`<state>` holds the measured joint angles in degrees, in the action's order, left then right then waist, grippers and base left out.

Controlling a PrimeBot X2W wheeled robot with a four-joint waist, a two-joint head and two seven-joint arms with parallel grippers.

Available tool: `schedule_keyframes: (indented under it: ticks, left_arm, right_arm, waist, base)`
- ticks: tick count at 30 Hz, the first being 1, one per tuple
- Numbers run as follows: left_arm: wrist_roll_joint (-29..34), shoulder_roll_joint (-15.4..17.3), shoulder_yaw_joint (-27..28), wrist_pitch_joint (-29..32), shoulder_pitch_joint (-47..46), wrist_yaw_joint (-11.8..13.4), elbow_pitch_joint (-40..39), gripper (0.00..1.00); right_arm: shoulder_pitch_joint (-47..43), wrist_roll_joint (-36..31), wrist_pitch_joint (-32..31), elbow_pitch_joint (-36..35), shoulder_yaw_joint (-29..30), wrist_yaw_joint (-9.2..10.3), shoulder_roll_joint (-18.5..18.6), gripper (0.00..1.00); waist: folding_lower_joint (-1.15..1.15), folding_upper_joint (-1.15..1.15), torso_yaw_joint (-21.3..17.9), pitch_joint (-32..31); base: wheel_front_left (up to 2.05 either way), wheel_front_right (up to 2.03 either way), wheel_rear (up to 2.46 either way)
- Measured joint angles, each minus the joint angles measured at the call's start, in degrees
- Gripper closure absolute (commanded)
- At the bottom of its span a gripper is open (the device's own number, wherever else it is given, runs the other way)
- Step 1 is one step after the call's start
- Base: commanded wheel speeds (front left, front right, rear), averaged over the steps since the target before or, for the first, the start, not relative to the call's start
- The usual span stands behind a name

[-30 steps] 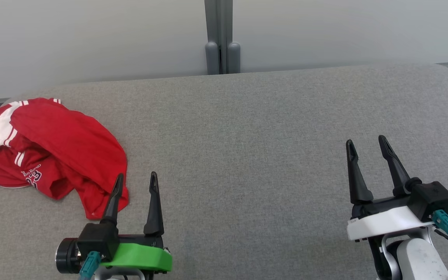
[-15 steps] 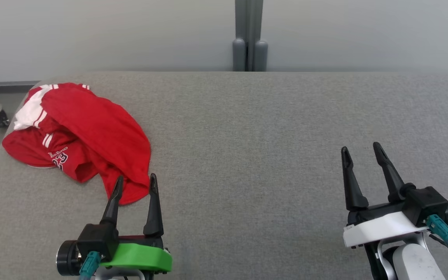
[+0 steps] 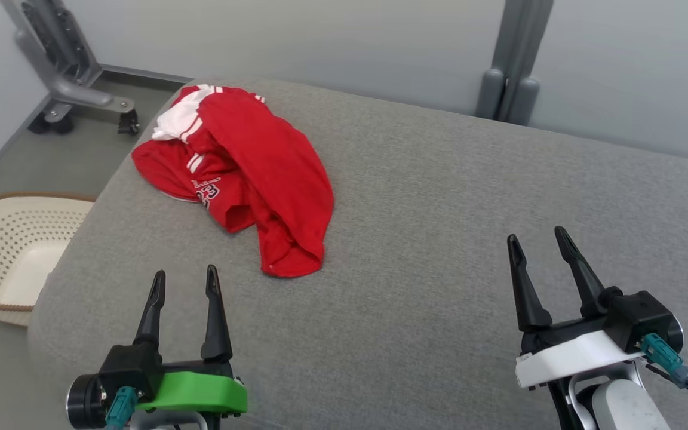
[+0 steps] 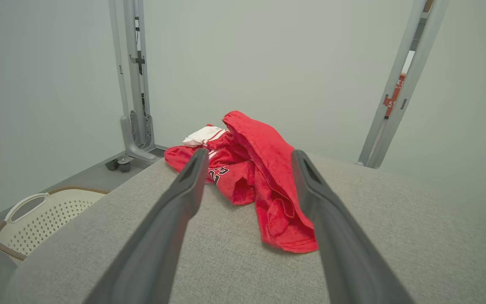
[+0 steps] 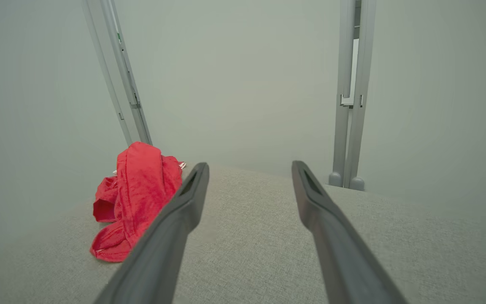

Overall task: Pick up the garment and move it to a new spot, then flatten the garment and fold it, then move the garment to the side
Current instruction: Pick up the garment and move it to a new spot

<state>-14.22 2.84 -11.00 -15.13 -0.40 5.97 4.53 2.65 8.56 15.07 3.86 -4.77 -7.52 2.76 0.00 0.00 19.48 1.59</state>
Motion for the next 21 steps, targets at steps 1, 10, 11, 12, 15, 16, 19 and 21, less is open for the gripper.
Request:
schedule_keyframes:
  ticks: [1, 10, 11, 12, 15, 16, 19, 21]
  left_arm:
    - [0.0, 0.0, 0.0, 0.0, 0.1, 0.0, 0.0, 0.0]
    - [0.5, 0.0, 0.9, 0.0, 1.1, -0.1, -1.0, 0.0]
    - [0.5, 0.0, 1.0, 0.0, 1.2, -0.1, -1.1, 0.0]
    - [0.5, 0.0, 1.0, 0.0, 1.2, -0.1, -1.1, 0.0]
    - [0.5, 0.0, 1.1, 0.0, 1.3, -0.1, -1.3, 0.0]
    - [0.5, 0.0, 1.1, 0.0, 1.3, -0.1, -1.4, 0.0]
    - [0.5, 0.0, 1.4, 0.0, 1.3, 0.2, -1.6, 0.0]
    - [0.4, 0.0, 1.7, 0.0, 1.3, 0.2, -1.7, 0.0]
  right_arm:
    - [0.0, 0.1, 0.0, 0.1, -0.2, 0.0, 0.0, 0.0]
    - [-0.1, 0.9, 0.0, 0.6, -1.7, 0.0, 0.0, 0.0]
    - [0.0, 0.9, 0.0, 0.6, -1.8, 0.0, 0.0, 0.0]
    - [0.0, 0.9, 0.0, 0.6, -1.9, 0.0, 0.0, 0.0]
    - [0.0, 0.9, 0.0, 0.8, -1.9, 0.0, 0.0, 0.0]
    - [0.0, 0.9, 0.0, 0.8, -1.7, -0.01, 0.0, 0.0]
    - [0.0, 0.9, 0.0, 0.6, -0.8, 0.0, 0.0, 0.0]
    - [0.1, 0.9, 0.0, 0.4, -0.7, 0.0, 0.0, 0.0]
  waist:
    - [0.0, 0.0, 1.0, 0.0]
    - [0.0, 0.0, 8.1, -0.8]
    - [0.0, 0.0, 8.6, -0.8]
    - [0.0, 0.0, 8.9, -0.8]
    - [0.0, 0.0, 9.5, -0.8]
    - [0.0, 0.0, 9.5, -0.8]
    - [0.0, 0.0, 9.2, -0.6]
    - [0.0, 0.0, 8.6, -0.3]
  base:
    - [0.0, 0.0, 0.0]
    - [0.0, 0.0, 0.0]
    - [0.0, 0.0, 0.0]
    - [0.0, 0.0, 0.0]
    - [0.0, 0.0, 0.0]
    - [0.0, 0.0, 0.0]
    - [0.0, 0.0, 0.0]
    - [0.0, 0.0, 0.0]
